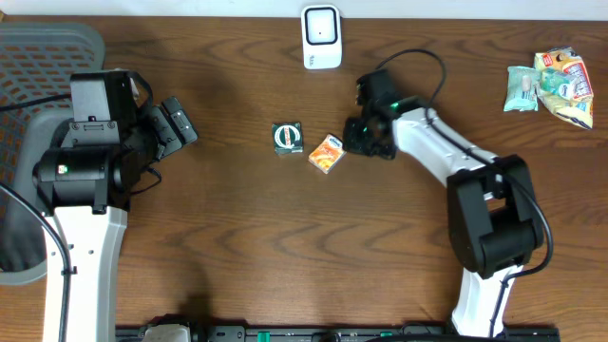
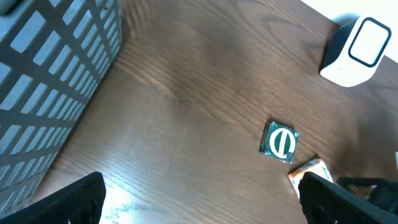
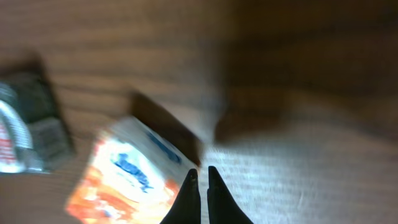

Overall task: Scan the item barcode
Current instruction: 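Grasp the orange box with the right gripper, then lift the orange box and carry it toward the right, then hold the orange box barcode in front of the white scanner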

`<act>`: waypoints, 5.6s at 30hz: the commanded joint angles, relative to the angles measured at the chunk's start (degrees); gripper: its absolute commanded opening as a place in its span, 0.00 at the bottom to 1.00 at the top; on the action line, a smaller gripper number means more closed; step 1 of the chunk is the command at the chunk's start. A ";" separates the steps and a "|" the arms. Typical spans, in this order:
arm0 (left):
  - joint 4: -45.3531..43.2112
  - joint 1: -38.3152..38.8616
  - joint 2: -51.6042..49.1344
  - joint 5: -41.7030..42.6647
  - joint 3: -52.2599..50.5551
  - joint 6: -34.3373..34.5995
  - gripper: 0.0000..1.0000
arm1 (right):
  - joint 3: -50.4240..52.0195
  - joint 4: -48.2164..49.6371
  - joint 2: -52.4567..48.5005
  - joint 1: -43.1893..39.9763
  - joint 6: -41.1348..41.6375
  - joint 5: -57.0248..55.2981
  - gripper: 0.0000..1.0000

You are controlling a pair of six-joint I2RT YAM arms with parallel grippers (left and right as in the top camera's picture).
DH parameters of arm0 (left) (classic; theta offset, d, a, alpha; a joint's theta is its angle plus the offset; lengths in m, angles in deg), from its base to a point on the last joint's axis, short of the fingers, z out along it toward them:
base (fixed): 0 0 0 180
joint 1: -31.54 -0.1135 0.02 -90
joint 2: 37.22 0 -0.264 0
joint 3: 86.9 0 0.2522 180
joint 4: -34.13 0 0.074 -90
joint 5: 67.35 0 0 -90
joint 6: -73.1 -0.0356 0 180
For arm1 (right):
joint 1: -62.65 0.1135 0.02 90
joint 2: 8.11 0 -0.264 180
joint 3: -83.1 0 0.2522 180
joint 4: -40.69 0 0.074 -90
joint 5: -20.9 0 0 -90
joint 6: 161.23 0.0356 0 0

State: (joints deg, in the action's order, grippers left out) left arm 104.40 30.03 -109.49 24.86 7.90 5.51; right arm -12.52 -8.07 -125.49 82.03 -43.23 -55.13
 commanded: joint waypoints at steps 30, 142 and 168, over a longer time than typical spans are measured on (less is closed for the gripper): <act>0.04 -0.35 0.04 -0.55 0.50 -0.76 0.98 | 3.04 0.26 0.04 5.16 9.44 -7.02 0.06; 0.04 -0.35 0.04 -0.55 0.50 -0.76 0.98 | 1.07 29.14 7.85 -12.59 -10.29 75.49 0.01; 0.04 -0.35 0.04 -0.55 0.50 -0.76 0.98 | 1.07 34.42 7.85 -12.26 -8.37 75.49 0.01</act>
State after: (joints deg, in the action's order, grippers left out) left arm 104.40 30.03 -109.49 24.86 7.90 5.51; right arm -11.43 26.20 -117.47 69.48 -50.66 18.90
